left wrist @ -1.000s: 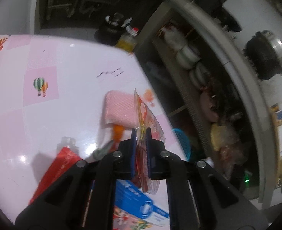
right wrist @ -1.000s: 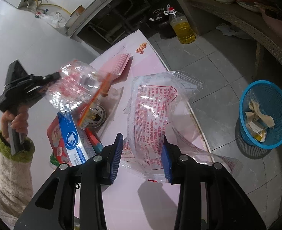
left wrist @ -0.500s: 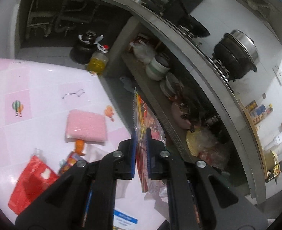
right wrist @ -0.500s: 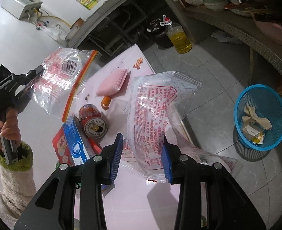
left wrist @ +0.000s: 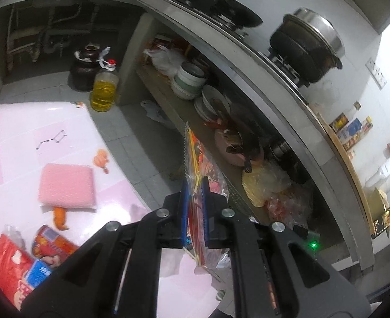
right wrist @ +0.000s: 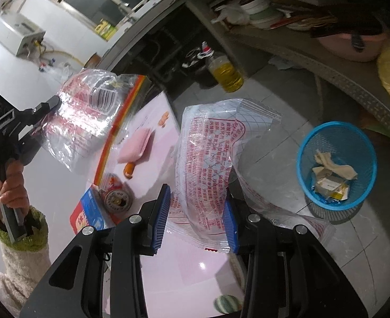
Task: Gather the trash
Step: 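Carry both held bags over the blue wastebasket and open both tools, then move the right tool to the table and grasp the pink sponge, then grasp the small orange piece with the left tool while the right holds the sponge, then carry the sponge and orange piece over the wastebasket and open both tools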
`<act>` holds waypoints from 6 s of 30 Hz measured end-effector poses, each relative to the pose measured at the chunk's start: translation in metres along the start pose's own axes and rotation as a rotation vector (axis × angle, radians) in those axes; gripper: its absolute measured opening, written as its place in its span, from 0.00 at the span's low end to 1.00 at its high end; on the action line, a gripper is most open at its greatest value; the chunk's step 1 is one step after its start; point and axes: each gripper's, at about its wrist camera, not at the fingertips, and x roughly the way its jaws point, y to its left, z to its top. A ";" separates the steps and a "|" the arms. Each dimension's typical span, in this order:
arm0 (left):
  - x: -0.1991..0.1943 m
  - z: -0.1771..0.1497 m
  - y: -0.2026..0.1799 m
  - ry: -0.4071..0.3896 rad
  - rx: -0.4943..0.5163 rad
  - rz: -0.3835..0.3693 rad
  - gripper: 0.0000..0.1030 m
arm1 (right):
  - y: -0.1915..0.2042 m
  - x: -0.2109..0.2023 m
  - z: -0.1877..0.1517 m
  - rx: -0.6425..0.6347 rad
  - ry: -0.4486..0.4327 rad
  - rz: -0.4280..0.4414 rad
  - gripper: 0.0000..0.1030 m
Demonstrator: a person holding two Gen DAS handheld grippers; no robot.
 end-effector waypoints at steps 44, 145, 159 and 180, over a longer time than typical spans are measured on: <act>0.424 -0.089 -0.054 0.565 0.127 0.259 0.41 | -0.238 -0.029 -0.012 0.447 -0.047 -0.306 0.36; 0.069 -0.010 0.149 0.432 0.118 0.560 0.56 | 0.090 0.148 0.034 -0.486 0.226 -0.067 0.75; 0.119 -0.018 0.193 0.644 0.076 0.593 0.16 | 0.082 0.147 0.010 -0.549 0.228 -0.135 0.75; 0.076 -0.002 0.106 0.309 0.198 0.506 0.10 | 0.090 0.161 -0.005 -0.638 0.250 -0.228 0.79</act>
